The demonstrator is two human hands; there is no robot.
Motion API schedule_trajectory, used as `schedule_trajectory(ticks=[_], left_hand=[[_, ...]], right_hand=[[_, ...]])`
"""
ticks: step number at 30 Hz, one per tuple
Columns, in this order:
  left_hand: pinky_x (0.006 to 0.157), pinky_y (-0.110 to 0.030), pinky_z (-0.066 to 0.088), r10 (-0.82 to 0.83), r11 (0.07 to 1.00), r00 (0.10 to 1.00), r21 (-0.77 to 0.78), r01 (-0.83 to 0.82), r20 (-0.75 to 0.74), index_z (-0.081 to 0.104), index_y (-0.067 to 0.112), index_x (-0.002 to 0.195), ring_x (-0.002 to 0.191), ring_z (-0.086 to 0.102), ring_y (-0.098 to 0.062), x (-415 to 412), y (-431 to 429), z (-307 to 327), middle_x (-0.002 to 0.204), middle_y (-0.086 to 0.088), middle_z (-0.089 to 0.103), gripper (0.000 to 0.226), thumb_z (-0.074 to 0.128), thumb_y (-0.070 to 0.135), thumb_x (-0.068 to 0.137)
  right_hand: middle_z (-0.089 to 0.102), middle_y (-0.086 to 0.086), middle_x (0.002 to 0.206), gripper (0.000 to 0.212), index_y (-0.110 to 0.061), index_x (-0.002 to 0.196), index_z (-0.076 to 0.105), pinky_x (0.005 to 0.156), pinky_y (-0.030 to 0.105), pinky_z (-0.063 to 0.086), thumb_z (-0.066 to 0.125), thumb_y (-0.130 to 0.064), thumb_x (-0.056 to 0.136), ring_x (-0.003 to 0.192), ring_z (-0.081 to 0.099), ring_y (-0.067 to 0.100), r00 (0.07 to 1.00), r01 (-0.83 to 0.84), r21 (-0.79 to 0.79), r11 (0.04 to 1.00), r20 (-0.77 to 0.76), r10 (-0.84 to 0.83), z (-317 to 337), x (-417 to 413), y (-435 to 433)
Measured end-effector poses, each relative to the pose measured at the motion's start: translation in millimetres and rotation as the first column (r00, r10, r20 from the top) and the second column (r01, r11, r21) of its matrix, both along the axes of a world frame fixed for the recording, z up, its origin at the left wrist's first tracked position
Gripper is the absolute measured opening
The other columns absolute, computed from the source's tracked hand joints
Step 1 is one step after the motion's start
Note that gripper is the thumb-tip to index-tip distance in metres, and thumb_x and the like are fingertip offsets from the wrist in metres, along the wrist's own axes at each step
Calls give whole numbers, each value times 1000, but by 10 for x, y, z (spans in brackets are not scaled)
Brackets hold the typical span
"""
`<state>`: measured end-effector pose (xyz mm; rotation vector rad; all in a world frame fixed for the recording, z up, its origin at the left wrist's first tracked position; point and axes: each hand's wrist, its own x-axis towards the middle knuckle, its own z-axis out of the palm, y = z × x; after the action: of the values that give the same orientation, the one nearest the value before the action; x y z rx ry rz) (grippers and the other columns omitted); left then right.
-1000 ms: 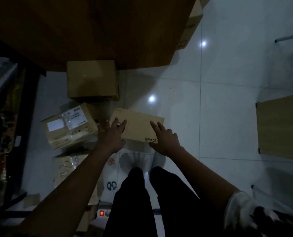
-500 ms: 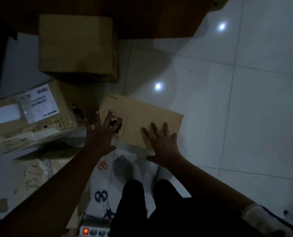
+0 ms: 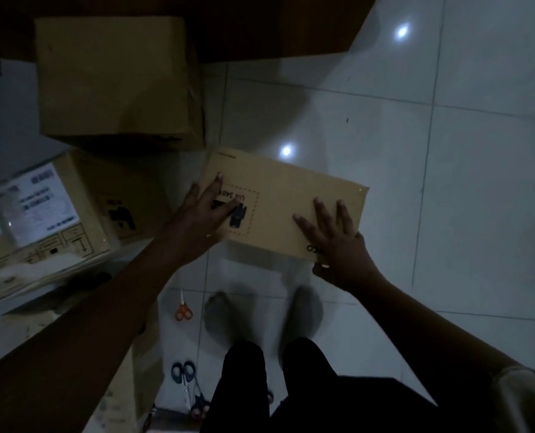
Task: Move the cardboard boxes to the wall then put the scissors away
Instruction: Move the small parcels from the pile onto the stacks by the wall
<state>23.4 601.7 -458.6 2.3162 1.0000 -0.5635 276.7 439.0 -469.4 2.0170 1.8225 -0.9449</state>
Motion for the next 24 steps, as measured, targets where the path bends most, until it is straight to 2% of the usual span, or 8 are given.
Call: schedule_trajectory(ticks=[3, 6, 9, 12, 17, 20, 22, 24], left_hand=[[119, -51, 16, -21, 1000, 998, -13, 22, 60, 20, 30, 153, 146, -3, -42, 262, 211, -77, 157, 2, -23, 82, 69, 22, 87], [117, -45, 23, 80, 995, 985, -71, -70, 153, 21, 38, 151, 147, 7, -35, 361, 384, -130, 161, -2, -13, 81, 70, 29, 87], [110, -24, 24, 269, 960, 924, -149, -236, 271, 21, 38, 150, 145, 19, -26, 469, 548, -114, 162, -8, -2, 70, 62, 33, 93], [103, -17, 17, 347, 938, 870, -121, -325, 351, 22, 33, 152, 145, 19, -24, 689, 792, -161, 161, -14, 3, 58, 49, 30, 100], [118, -38, 18, 438, 899, 848, -151, -411, 299, 15, 31, 154, 147, 11, -33, 1071, 1088, -336, 159, -21, 3, 67, 52, 32, 98], [112, -49, 32, 452, 888, 855, -217, -404, 256, -2, 51, 147, 141, 25, -40, 1175, 1162, -450, 159, -22, 5, 81, 50, 51, 85], [108, -53, 36, 464, 881, 849, -229, -414, 254, -12, 61, 139, 139, 28, -44, 1200, 1181, -493, 158, -24, 6, 89, 47, 61, 72], [111, -56, 31, 472, 880, 836, -211, -426, 280, -17, 63, 137, 143, 18, -45, 1220, 1176, -556, 159, -23, -1, 96, 52, 66, 70]], right_hand=[[-23, -2, 161, 113, -51, 146, -17, 98, 63, 41, 72, -45, 78, 145, -17, 40, 1000, 19, 19, 1000, -9, -19, 48, 337, 126], [-11, 2, 163, 110, -46, 149, -10, 96, 61, 40, 71, -51, 75, 145, -6, 43, 1000, 4, 43, 999, 0, -4, 65, 664, 333], [11, 16, 162, 101, -44, 152, -1, 106, 64, 32, 54, -66, 71, 145, 12, 45, 1000, 12, 84, 996, -15, -11, 33, 937, 582], [28, 21, 155, 88, -32, 153, 21, 115, 55, 23, 49, -61, 75, 142, 21, 44, 963, 267, 164, 950, -86, -256, 63, 1134, 781], [0, 15, 162, 80, -30, 153, 26, 116, 59, 18, 68, -36, 85, 147, -1, 43, 875, 484, 234, 843, -135, -465, 35, 1094, 1019], [-20, 12, 160, 86, -34, 152, 27, 114, 62, 24, 74, -36, 80, 146, -5, 45, 762, 645, 318, 695, -207, -613, -78, 1032, 1100], [-22, 10, 159, 91, -39, 152, 19, 112, 61, 29, 74, -40, 79, 146, 3, 45, 667, 741, 325, 587, -261, -697, -163, 977, 1119], [-5, 15, 159, 95, -45, 151, 10, 109, 60, 34, 73, -43, 80, 139, 23, 46, 577, 816, 289, 501, -339, -743, -258, 912, 1132]])
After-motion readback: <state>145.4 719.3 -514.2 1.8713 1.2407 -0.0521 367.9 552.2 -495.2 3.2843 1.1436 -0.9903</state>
